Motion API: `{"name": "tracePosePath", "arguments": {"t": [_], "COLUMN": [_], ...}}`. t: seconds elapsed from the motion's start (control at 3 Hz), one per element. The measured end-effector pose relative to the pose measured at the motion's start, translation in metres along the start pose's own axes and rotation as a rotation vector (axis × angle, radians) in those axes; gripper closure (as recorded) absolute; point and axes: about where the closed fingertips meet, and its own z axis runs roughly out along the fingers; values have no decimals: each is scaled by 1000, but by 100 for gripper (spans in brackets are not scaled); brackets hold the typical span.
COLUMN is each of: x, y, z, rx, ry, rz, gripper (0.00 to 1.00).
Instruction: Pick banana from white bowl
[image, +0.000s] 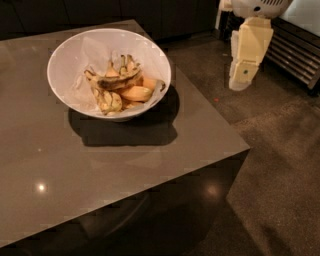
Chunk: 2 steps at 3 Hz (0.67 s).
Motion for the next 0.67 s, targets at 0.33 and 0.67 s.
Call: {"name": "tracePosePath", "arguments": {"t": [0.33, 0.67], "x": [-8, -24], "y": [-7, -17], "z": [-2, 21], "rx": [29, 32], "ry": [-18, -17], "rz": [-8, -66], "gripper": [0, 0]}}
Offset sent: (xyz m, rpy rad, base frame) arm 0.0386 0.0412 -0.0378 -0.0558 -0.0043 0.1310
